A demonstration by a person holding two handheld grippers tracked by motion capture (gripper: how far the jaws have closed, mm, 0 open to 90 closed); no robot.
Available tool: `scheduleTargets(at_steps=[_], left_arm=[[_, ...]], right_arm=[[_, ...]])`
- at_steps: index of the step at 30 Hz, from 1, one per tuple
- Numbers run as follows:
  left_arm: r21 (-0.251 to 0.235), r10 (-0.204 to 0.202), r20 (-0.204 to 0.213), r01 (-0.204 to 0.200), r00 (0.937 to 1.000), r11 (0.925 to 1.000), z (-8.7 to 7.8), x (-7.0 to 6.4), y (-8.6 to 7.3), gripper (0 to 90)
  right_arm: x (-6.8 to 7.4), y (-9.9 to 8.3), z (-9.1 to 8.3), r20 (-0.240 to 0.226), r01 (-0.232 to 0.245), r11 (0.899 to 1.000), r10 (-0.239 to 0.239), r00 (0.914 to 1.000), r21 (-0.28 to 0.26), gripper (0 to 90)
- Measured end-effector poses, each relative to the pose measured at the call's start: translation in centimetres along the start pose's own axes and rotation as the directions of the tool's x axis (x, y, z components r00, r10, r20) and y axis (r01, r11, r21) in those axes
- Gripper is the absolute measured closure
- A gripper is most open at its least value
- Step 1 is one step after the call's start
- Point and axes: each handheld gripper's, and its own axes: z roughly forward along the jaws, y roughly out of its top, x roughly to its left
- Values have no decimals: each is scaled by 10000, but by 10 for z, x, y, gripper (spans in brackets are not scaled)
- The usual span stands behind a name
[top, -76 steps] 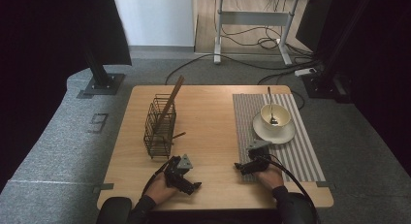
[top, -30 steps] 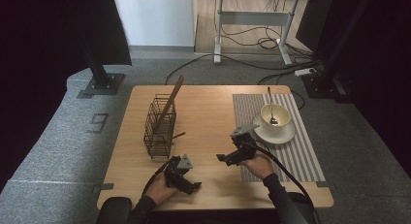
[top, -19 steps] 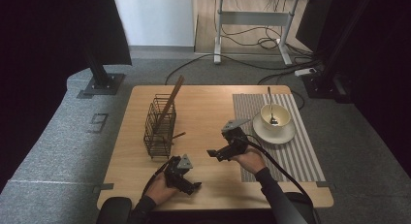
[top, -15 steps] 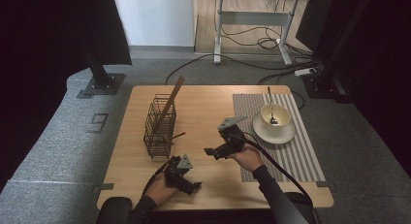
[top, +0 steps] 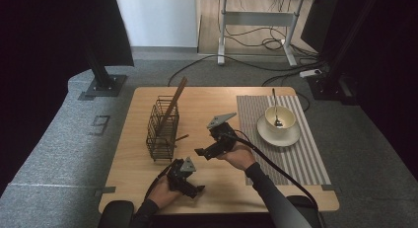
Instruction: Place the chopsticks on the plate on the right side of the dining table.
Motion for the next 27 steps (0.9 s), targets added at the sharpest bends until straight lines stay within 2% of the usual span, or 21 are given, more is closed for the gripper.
scheduleTargets(at_steps=[4,14,16,23,24,25,26,27], left_arm=[[33,20,8,-20,10000,10000,0,0,0,0],[19,-5,20,5,10000,10000,0,0,0,0],[50,34,27,-34,10000,10000,0,0,0,0],[41,22,15,-22,10000,10000,0,0,0,0],[41,20,11,-20,10000,10000,0,0,0,0],[41,19,11,-19,10000,10000,0,0,0,0],[40,16,12,-16,10000,10000,0,0,0,0],[40,17,12,-17,10000,10000,0,0,0,0]], right_arm=[[8,10,5,-54,289,9996,-289,9996,-66,26],[18,32,11,-273,328,9981,-343,9990,-518,154],[19,34,13,-280,272,9987,-284,9992,-430,196],[27,43,17,-578,572,9973,-598,9965,-464,425],[28,45,18,-590,613,9971,-638,9962,-444,496],[28,45,18,-590,613,9971,-638,9962,-444,496],[29,47,20,-603,643,9971,-667,9960,-402,562],[30,48,21,-589,763,9963,-787,9952,-407,562]])
